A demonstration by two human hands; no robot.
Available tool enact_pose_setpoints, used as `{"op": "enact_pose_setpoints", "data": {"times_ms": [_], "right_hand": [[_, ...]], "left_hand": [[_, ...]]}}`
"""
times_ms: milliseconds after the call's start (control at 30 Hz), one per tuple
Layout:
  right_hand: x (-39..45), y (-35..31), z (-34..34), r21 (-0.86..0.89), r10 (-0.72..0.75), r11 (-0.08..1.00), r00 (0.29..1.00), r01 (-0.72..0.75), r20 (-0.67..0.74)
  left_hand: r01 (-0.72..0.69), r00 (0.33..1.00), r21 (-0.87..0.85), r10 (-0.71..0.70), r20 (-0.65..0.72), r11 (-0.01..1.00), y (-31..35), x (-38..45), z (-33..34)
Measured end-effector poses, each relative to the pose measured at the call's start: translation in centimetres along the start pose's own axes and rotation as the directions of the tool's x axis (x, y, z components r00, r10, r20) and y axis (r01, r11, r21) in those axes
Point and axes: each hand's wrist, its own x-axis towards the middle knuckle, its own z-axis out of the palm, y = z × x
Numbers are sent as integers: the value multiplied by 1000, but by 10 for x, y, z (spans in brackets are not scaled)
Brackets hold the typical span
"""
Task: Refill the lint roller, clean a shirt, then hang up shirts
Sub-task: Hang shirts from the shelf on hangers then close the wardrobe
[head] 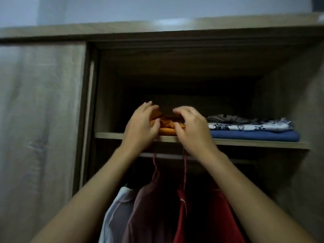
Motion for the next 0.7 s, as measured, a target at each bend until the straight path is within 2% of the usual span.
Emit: {"op": "enact_pose_setpoints", "data": {"times_ms": [67,133,200,267,333,400,467,533,600,633,700], "right_hand": [[32,2,19,-27,102,995,989,-100,103],[48,7,37,-60,206,978,959,-198,196],[53,10,50,-98,268,963,922,-251,279],[53,10,52,-119,273,962,885,-246,377],[53,9,48,-95,265,963,842,-250,470],[52,7,45,-79,274,959,818,-272,506],[51,6,45,-82,287,954,810,-287,512],[51,8,46,-67,268,960,827,-271,495],[50,12,47,-29,210,974,860,-223,465],[49,14,47,-3,182,979,875,-203,449],[46,17,50,38,134,986,898,-165,419]], "left_hand": [[146,981,-16,-143,133,989,-9,31,4],[327,899,-52,-294,323,943,-22,49,10],[443,793,-85,-346,502,892,-36,56,16],[473,745,-81,-349,568,877,-44,55,22],[449,748,-12,-369,552,893,-46,55,25],[435,767,37,-391,509,900,-41,53,25],[482,812,-56,-421,403,875,-42,53,27],[532,838,-176,-485,248,828,-47,49,24],[498,867,-205,-481,130,843,-51,45,24],[465,885,-172,-452,111,869,-52,44,25],[448,885,-111,-422,199,887,-51,45,23]]}}
